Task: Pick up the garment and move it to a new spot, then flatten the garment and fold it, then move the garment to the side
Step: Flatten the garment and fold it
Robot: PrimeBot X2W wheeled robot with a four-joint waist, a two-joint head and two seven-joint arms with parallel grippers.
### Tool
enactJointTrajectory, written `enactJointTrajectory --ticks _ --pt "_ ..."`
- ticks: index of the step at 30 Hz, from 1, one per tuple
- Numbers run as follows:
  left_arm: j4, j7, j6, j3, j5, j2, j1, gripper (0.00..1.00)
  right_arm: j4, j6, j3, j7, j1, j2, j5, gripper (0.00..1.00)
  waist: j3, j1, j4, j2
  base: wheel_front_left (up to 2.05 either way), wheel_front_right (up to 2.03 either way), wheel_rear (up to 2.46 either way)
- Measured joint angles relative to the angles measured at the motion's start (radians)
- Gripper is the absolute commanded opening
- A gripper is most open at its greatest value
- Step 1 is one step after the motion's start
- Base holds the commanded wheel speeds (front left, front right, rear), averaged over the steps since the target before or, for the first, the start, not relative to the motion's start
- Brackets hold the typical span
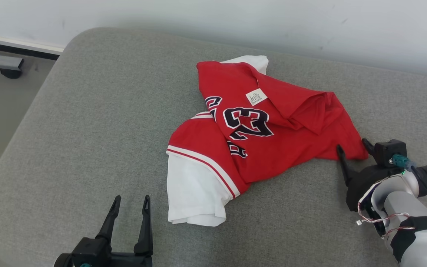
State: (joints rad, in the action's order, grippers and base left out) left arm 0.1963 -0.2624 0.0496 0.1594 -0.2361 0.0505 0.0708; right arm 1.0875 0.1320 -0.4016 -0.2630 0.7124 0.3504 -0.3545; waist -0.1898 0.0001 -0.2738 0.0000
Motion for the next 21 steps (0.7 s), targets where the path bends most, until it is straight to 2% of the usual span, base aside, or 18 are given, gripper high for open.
enactJointTrajectory --ticks 3,4,6,7,14,21 --pt "0.001 0.0 0.0 0.0 0.0 0.0 0.0 1.0 0.03 0.0 -0.002 0.005 -0.003 -0.012 -0.001 1.0 -0.003 0.0 -0.005 0.0 0.0 0.0 0.0" --pt "0.002 0.0 0.0 -0.001 0.0 0.0 0.0 1.0 0.036 0.0 -0.003 0.004 -0.004 -0.016 -0.002 0.69 -0.003 0.0 -0.005 0.0 0.0 0.0 0.0" --pt "0.002 0.0 -0.001 -0.002 0.0 0.0 -0.001 1.0 0.043 0.0 -0.005 0.004 -0.001 -0.024 -0.004 0.16 -0.001 0.0 -0.003 0.0 0.0 0.0 0.0" --pt "0.004 0.0 -0.002 -0.003 0.0 0.0 -0.002 1.0 0.045 0.0 -0.006 0.004 -0.001 -0.03 -0.005 0.0 0.0 -0.0001 0.0 0.0 0.0 0.0 0.0" --pt "0.015 0.0 -0.004 -0.003 0.0 0.0 -0.012 1.0 0.01 0.0 0.0 0.002 -0.025 -0.033 -0.02 0.0 0.028 -0.0002 0.021 0.0 0.0 0.0 0.0" --pt "0.021 0.0 -0.001 -0.017 0.004 0.0 -0.035 1.0 -0.134 0.0 0.031 -0.001 -0.105 -0.009 -0.038 0.0 0.063 -0.0002 0.053 -0.0001 0.0 0.0 0.0"
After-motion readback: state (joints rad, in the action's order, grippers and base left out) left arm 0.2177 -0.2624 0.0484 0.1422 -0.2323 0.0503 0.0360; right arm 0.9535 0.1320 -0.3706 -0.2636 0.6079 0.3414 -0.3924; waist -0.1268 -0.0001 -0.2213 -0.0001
